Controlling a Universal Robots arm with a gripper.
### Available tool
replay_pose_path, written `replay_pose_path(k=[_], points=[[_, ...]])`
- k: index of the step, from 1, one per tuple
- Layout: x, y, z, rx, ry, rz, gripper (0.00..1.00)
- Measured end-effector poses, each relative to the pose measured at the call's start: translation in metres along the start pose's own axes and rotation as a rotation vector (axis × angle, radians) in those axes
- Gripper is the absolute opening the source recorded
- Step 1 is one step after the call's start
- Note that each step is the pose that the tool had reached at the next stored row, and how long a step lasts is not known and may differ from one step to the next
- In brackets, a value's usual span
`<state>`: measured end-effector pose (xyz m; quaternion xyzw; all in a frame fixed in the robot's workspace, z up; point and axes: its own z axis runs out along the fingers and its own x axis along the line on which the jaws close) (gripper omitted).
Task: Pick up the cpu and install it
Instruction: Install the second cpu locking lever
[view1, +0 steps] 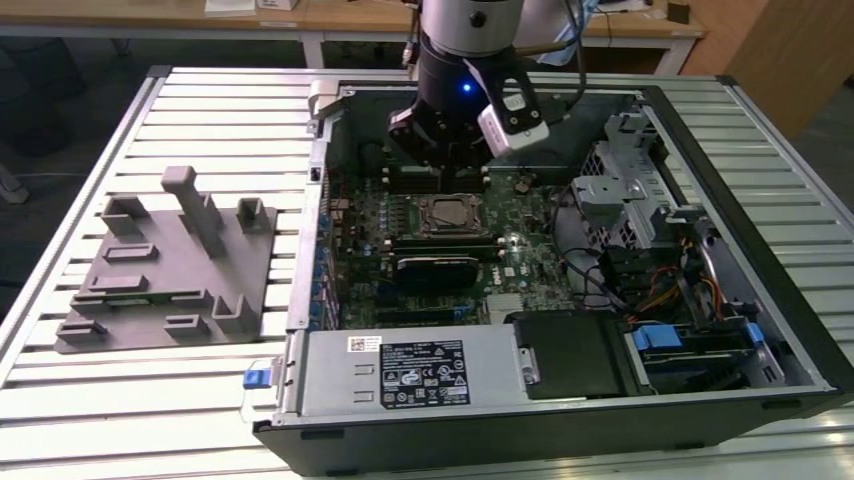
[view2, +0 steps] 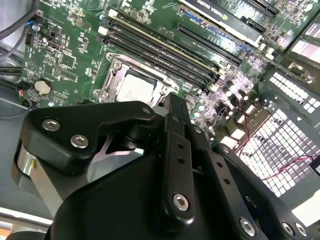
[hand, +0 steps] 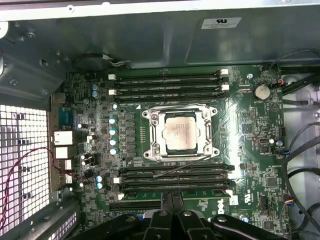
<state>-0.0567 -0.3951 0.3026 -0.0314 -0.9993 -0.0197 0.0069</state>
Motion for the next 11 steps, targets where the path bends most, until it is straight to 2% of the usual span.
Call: replay_pose_path(k=[4,8,9,11], points=[[0.0000,-0.0001,0.0013,-0.0031,0.0001,0.000,0.11],[-0.0001,-0.0001,0.0030,-0.0120,0.0006,0.000,0.11],[-0.0001,-0.0002,0.0036,-0.0166,0.0010,0.000,0.11],[-0.0001,-0.0002,0.0042,-0.0459,0.0029,-0.001,0.11]])
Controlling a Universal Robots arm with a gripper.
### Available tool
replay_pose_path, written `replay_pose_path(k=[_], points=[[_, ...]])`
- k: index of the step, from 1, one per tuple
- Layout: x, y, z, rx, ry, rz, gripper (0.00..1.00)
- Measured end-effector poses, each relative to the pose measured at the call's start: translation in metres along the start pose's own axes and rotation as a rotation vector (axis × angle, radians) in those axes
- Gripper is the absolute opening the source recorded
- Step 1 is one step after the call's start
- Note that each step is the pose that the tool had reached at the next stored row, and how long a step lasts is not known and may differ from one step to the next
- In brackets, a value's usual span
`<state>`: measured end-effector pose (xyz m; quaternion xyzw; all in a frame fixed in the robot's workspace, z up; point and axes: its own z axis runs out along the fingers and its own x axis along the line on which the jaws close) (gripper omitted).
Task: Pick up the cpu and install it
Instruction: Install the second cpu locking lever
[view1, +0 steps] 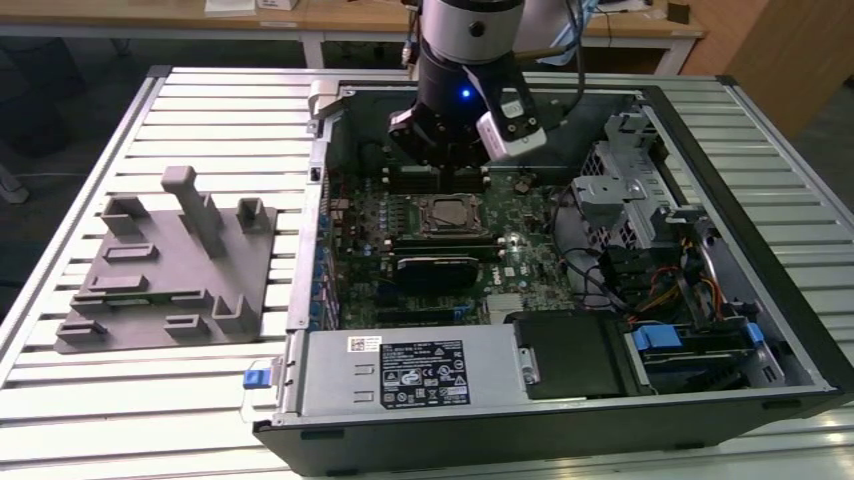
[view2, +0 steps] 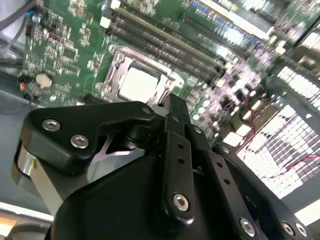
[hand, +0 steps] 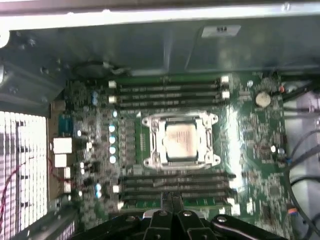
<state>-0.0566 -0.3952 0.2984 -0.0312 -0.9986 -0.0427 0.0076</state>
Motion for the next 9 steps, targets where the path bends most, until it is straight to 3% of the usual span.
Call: replay_pose_path(k=[1,2,9], points=[[0.0000,0.0000,0.0006,-0.0103,0.0006,0.000,0.11],[0.0000,-0.0001,0.0017,-0.0152,0.0010,0.000,0.11],[-0.0002,-0.0012,0.0136,-0.0152,0.0011,0.000,0.11]])
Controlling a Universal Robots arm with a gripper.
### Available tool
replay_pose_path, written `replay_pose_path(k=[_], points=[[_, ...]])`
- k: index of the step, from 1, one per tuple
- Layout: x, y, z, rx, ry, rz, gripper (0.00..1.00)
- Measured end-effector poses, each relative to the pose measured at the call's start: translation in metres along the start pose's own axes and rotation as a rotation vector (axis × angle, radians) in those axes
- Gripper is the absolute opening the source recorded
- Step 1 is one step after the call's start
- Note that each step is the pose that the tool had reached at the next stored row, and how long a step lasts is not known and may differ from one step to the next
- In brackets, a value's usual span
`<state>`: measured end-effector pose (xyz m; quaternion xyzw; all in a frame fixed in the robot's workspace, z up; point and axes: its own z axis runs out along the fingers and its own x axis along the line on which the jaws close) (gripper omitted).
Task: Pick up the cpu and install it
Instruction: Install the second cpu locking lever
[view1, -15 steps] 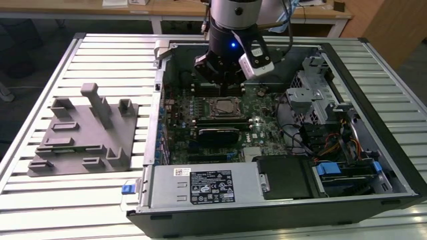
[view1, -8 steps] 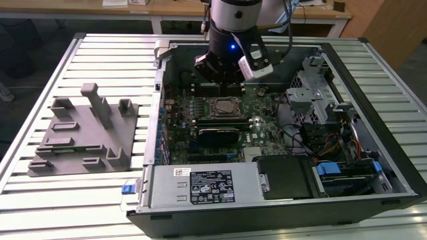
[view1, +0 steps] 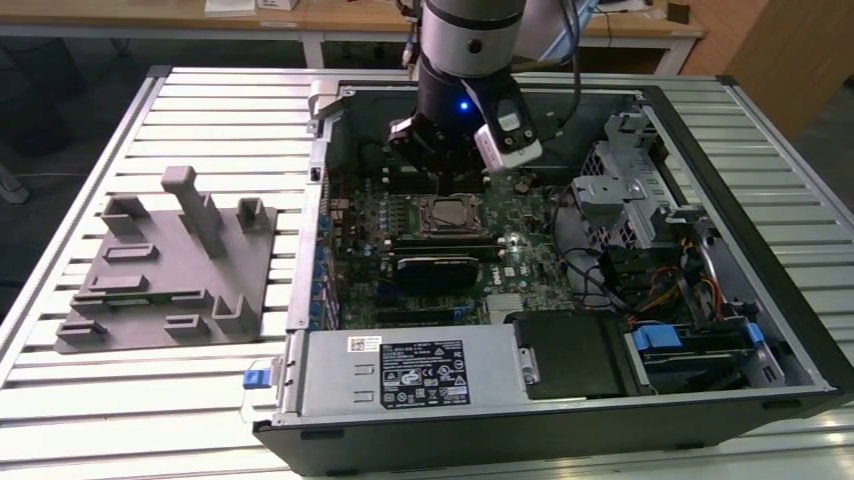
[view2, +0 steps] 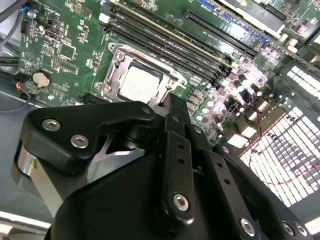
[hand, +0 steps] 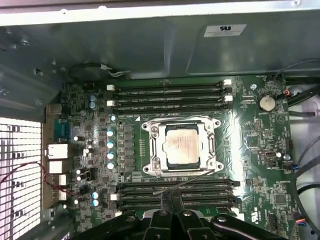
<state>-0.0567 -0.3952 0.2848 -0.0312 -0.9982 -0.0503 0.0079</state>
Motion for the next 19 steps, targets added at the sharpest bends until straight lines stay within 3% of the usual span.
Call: replay_pose_path(k=[3,7,10,15,19], points=[[-0.0001,-0.0004,0.0043,-0.0002,-0.0001,0.000,0.11],[-0.0001,-0.0004,0.0043,0.0002,0.0001,0.000,0.11],[-0.0002,-0.0008,0.0085,-0.0047,0.0002,0.000,0.11],[-0.0004,-0.0017,0.0174,-0.0054,0.0004,0.000,0.11],[-0.0004,-0.0022,0.0190,-0.0050,0.0004,0.000,0.11]])
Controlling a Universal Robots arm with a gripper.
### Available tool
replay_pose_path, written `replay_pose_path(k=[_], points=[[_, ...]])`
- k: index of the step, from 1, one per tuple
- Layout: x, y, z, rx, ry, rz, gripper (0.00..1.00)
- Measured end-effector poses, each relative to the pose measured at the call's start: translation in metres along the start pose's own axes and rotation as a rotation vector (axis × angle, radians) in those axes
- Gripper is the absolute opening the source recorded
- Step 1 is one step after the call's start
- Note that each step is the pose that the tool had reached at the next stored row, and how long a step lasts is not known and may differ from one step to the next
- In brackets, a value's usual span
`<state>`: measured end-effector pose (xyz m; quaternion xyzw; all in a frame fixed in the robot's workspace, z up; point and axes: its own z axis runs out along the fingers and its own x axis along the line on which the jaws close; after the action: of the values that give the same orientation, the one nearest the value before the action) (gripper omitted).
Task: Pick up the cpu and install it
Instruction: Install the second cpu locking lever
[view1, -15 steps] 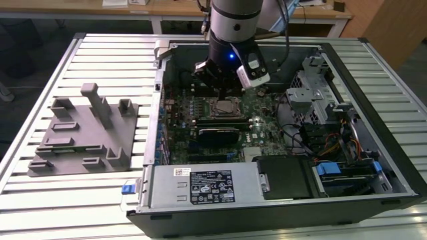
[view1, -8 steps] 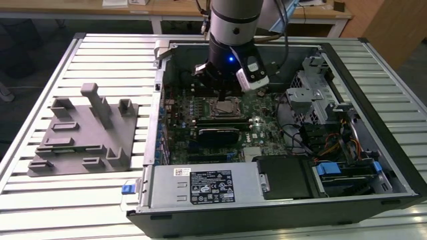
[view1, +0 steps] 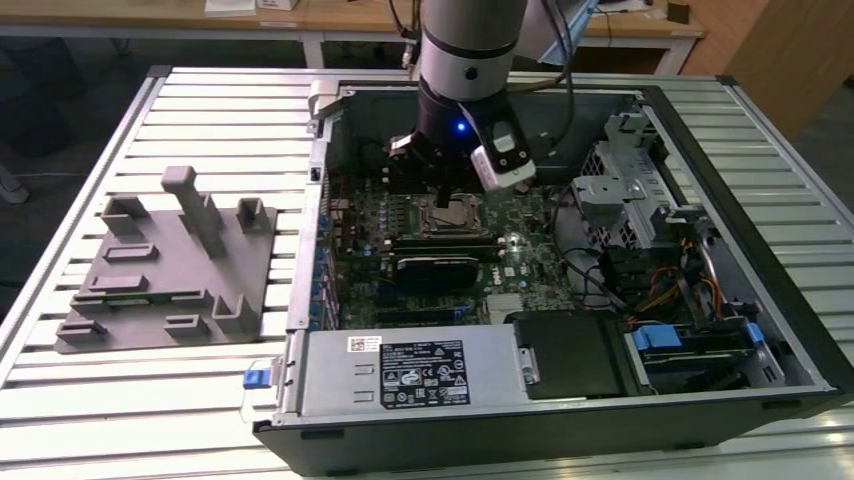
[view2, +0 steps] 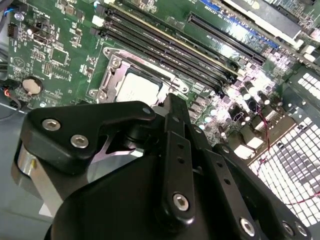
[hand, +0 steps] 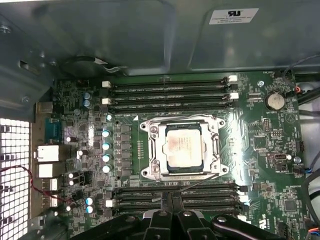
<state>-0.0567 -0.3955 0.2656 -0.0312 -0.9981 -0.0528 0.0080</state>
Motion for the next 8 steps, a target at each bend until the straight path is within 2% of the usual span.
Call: replay_pose_path(k=[8], points=[[-0.0002,-0.0030,0.0124,0.0000,0.0000,0.000,0.11]])
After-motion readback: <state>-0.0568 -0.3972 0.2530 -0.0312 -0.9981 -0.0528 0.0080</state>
